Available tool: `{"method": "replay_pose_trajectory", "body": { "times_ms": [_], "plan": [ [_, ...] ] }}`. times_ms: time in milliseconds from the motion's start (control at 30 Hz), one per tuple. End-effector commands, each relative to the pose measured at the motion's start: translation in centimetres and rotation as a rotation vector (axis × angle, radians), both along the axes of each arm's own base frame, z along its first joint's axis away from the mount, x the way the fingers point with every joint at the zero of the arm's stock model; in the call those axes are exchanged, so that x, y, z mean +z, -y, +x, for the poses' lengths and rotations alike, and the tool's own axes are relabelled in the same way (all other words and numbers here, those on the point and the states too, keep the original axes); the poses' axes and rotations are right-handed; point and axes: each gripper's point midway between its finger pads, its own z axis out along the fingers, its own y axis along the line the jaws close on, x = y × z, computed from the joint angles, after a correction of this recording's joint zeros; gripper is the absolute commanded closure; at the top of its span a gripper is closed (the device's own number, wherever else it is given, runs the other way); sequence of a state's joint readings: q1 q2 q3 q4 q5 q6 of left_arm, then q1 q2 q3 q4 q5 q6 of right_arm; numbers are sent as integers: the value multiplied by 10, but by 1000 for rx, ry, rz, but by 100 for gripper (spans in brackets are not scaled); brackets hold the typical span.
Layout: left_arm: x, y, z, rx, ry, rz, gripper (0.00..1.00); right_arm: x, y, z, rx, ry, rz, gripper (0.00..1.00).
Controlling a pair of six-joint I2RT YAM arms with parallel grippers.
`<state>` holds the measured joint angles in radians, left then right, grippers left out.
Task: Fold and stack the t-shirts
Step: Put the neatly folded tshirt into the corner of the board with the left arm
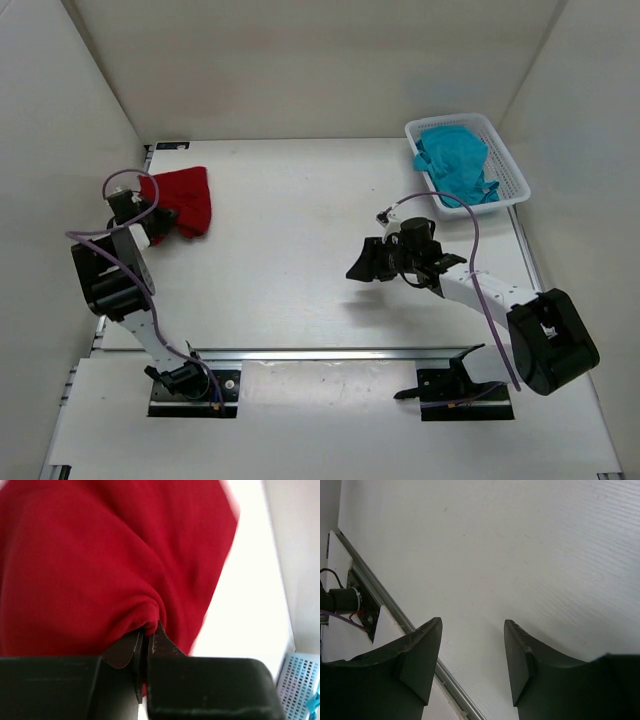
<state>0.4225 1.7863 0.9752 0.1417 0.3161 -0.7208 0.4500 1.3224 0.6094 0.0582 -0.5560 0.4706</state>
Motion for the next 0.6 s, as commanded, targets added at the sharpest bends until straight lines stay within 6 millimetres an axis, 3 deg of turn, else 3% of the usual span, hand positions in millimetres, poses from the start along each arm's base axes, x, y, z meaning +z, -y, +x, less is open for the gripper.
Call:
{"method": "replay_pose_trajectory", "body": {
  "times_ms": [0,33,100,233,267,300,367,400,433,500,533,567],
  "plan": [
    [-12,21,21,-53,7,-54,98,15,-9,-2,42,60,32,49],
    [-6,11,27,-36,26,-58,98,20,-13,-6,56,65,42,48],
    [-28,-1,33,-16,-15,-78,98,21,-11,-6,53,65,43,49],
    [-39,-31,53,24,-27,-95,99,19,-8,-3,37,67,34,49],
    [-29,-38,63,29,-4,-79,98,20,-7,-2,35,61,36,49],
    [-39,-46,62,43,-35,-87,99,18,-6,-2,33,58,32,49],
    [-30,-61,81,54,-19,-61,99,14,-5,-1,27,48,25,49],
    [-40,-66,81,61,-49,-52,98,16,-6,0,28,51,29,49],
    [-34,-72,92,61,-38,-37,97,10,-4,2,15,32,17,50],
    [-25,-83,108,55,-48,7,93,6,-7,1,29,19,6,49],
    [-38,-82,107,54,-93,-3,91,8,-6,4,22,27,7,49],
    [-34,-84,115,47,-85,3,86,6,-6,5,17,17,2,49]
  ]
}}
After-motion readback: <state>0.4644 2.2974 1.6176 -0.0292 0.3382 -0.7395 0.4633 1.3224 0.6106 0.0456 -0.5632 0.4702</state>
